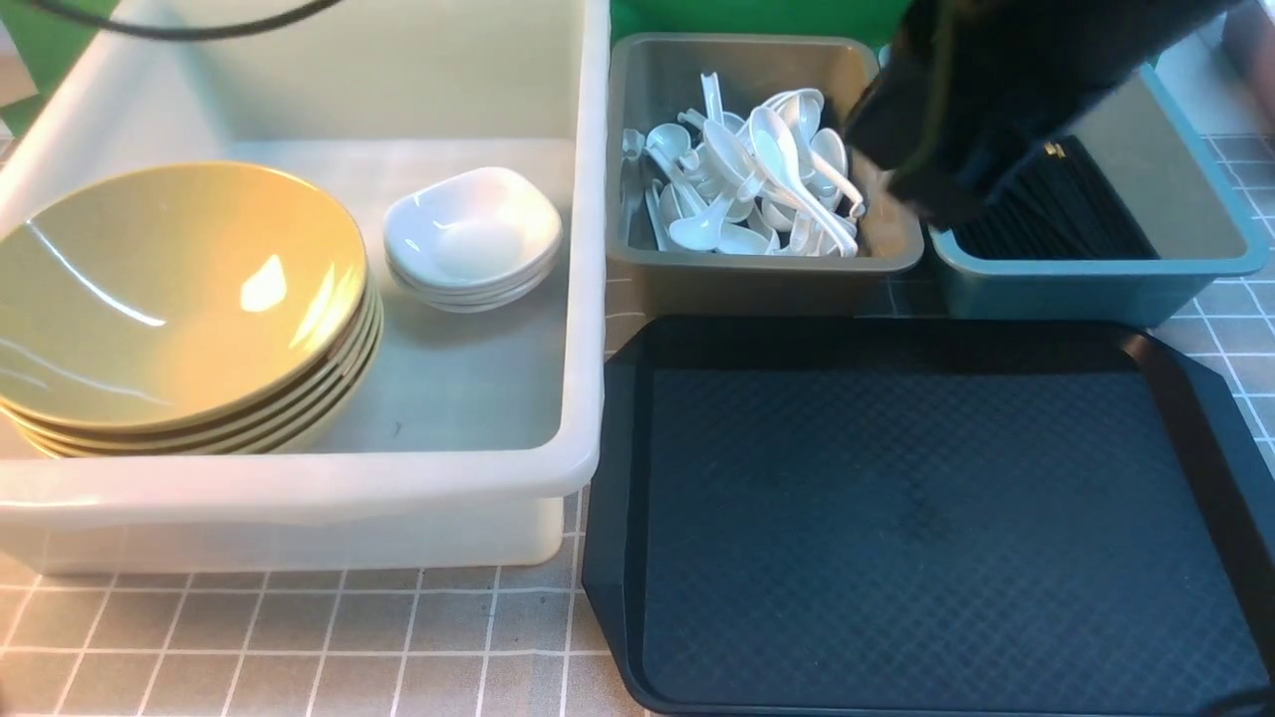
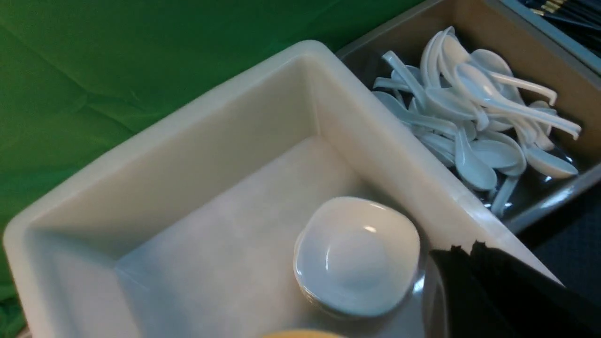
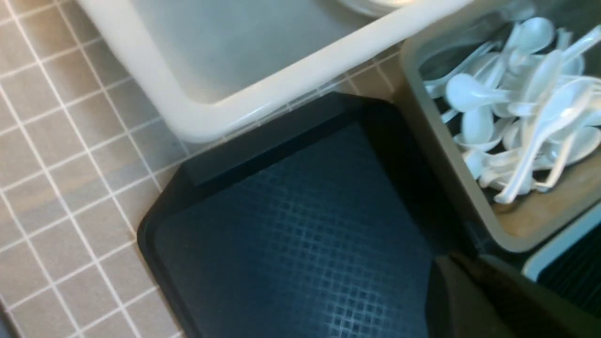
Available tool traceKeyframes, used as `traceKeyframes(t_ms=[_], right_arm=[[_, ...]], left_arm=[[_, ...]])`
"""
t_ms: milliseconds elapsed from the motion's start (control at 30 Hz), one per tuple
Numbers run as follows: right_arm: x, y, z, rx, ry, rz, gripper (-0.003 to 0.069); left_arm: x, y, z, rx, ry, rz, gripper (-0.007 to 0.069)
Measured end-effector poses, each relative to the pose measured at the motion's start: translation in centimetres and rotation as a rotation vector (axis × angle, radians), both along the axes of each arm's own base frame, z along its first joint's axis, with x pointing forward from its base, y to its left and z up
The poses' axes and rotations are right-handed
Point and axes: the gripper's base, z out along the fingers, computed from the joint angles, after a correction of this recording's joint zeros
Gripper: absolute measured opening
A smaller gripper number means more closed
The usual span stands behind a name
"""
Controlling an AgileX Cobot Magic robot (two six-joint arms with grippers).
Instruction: On grey table put chopsticks spoon bowls plates into blue grey white boxes.
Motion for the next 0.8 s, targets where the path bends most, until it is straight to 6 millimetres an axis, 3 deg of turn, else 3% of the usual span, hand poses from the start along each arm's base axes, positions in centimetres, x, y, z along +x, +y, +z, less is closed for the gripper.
traceKeyframes(t_ms=[67, 167, 300, 333, 633, 800], right_arm=[[-1.4, -1.2, 0.0, 0.017, 0.004, -0.015, 0.0041], [-3.3, -2.9, -0.8, 0.059, -0.012, -0.035, 0.0044], [-5.5, -4.9, -2.2, 0.149, -0.075, -0.05, 0.0049], [-6.1, -5.4, -3.4, 0.167, -0.081, -0.056, 0.005], [-10.4, -9.0, -9.1, 0.412, -0.244, -0.067, 0.0055], [-12.3, -10.6, -10.7, 0.531, -0.356, -0.048, 0.0059]], left_arm=[[-3.2, 0.5, 0.0, 0.007, 0.017, 0.021, -0.001], [-7.5, 1.3, -1.6, 0.017, 0.076, 0.069, -0.0011], [-12.9, 2.3, -5.9, 0.019, 0.107, 0.12, -0.0011], [-13.8, 2.5, -7.3, 0.021, 0.116, 0.129, -0.0011], [-24.7, 4.0, -16.0, -0.061, -0.161, 0.174, -0.0011], [-28.5, 4.5, -19.7, -0.109, -0.336, 0.183, -0.0011]])
